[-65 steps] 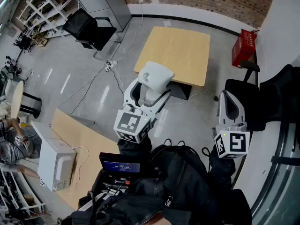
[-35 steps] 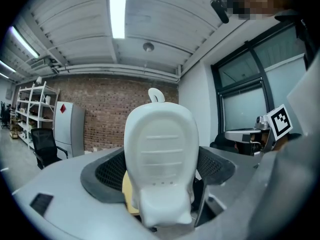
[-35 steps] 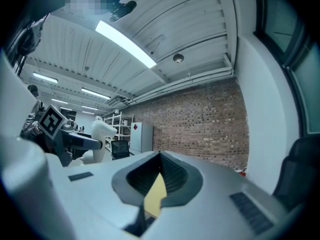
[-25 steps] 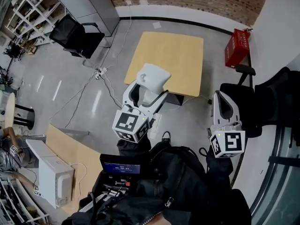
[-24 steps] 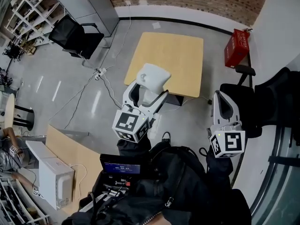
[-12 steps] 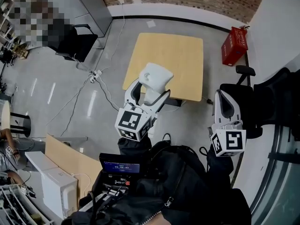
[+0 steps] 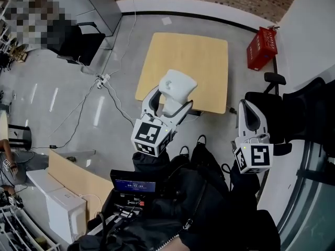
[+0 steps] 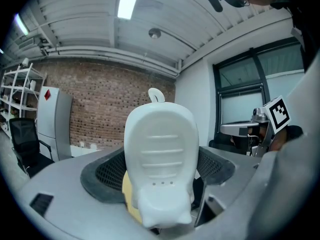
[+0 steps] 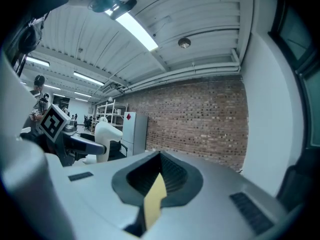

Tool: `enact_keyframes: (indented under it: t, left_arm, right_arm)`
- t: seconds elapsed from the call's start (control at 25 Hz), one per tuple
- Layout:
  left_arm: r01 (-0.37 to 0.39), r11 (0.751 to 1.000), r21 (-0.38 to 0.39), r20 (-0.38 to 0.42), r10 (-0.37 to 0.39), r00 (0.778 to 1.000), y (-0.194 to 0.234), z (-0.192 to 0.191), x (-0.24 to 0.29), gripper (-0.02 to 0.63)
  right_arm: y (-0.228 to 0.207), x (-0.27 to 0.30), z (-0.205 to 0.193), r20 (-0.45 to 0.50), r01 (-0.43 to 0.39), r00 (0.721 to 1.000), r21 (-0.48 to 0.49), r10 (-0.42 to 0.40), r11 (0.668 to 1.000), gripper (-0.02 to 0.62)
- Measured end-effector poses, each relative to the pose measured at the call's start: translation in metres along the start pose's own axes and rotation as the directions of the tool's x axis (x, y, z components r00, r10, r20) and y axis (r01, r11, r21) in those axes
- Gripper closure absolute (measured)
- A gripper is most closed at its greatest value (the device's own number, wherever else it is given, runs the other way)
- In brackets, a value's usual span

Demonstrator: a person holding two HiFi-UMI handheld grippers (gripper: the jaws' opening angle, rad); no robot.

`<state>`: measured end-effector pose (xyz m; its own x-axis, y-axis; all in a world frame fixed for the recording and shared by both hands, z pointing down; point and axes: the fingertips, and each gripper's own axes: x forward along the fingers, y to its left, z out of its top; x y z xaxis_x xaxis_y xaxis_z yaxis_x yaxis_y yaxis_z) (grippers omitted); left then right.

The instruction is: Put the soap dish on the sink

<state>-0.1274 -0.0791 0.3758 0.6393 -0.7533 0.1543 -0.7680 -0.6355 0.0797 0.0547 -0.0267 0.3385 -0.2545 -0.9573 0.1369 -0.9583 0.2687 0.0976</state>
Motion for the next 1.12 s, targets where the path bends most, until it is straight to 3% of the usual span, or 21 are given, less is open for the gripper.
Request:
enact_keyframes:
  t: [0.4, 0.72, 0.92, 1.12]
  left_arm:
    - [-0.062, 0.998, 0.028, -0.04, 0.063, 0.997, 0.021, 0.0, 0.048, 0.164]
    - [-0.074, 0.997, 0.032, -0.14, 0.078, 0.987, 0.024, -0.024, 0.125, 0.164]
    - [-0.083, 0.996, 0.037, -0.236, 0.09, 0.968, 0.024, -0.053, 0.17, 0.164]
    - [-0.114, 0.993, 0.028, -0.342, 0.117, 0.932, 0.03, -0.097, 0.196, 0.164]
  right_arm:
    - [-0.024, 0.06, 0.005, 0.033, -0.081, 0.996, 0.014, 0.08, 0.997, 0.591]
    - [-0.084, 0.101, -0.003, 0.04, -0.073, 0.997, 0.063, 0.071, 0.995, 0.59]
    - [-0.117, 0.124, -0.024, 0.002, -0.077, 0.997, 0.11, 0.077, 0.991, 0.59]
    - [-0.139, 0.145, -0.052, -0.069, -0.086, 0.993, 0.149, 0.098, 0.985, 0.589]
